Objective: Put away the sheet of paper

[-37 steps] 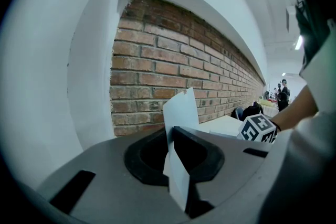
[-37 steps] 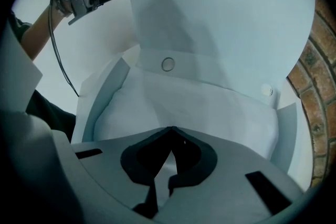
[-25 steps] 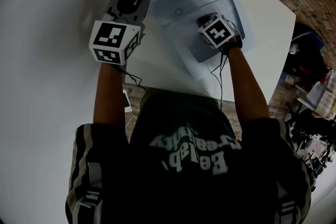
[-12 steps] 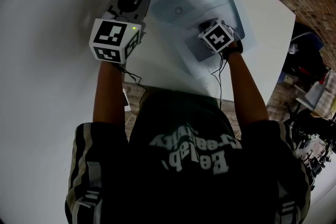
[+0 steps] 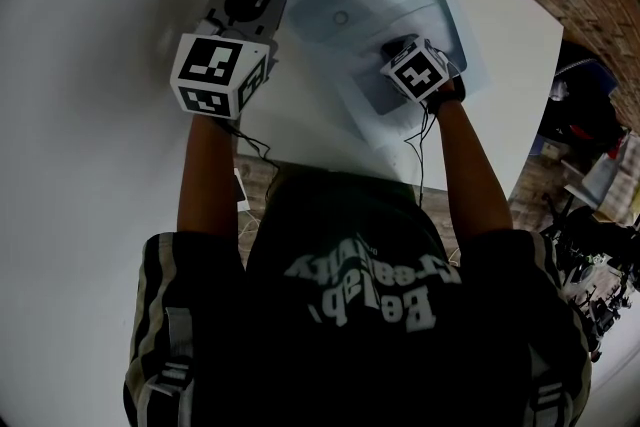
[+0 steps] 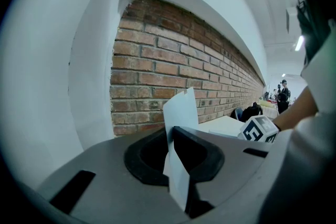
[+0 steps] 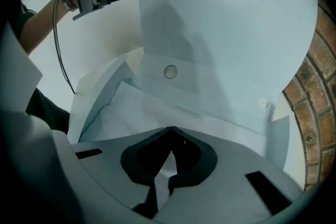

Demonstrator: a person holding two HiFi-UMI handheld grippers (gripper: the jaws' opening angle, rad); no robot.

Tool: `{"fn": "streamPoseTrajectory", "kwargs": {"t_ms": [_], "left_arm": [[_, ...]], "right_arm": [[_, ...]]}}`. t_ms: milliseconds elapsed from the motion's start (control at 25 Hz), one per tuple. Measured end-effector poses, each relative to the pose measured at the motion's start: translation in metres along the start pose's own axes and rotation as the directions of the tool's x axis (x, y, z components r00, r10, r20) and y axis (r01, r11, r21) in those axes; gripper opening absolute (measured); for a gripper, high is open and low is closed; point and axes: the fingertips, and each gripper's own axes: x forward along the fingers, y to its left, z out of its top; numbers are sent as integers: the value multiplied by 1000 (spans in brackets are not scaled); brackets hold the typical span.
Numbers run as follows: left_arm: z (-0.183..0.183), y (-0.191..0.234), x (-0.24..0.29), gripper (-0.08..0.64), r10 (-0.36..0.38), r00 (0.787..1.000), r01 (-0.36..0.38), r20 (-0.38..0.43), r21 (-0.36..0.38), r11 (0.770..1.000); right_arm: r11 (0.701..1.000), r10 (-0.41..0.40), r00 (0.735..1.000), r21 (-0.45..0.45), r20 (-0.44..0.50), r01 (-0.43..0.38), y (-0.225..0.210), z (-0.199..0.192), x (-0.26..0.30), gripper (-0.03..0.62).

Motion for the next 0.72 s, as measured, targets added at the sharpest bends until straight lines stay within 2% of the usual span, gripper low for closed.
{"fn": "streamPoseTrajectory", "kwargs": {"t_ms": [240,480,600,720], "left_arm": [[0,-1,-1,23,-3,1000,3,-3,7,1000],[2,-4,-4,21,-11,1000,11,-9,18,1000],[1,-7,-5,20,-17,1000,18,-11,26,1000],[2,-12,-5,19,-23,1000,24,-16,30,999]], "right_arm": [[996,-88,989,16,121,87,-15,19,-21,-8],[983,-182,959,63,218,172,-25,28,-48,-8],[969,-240,925,134,293,209,-30,36,-66,-8],[947,-309,877,208,369,246,-36,42,-87,-8]]}}
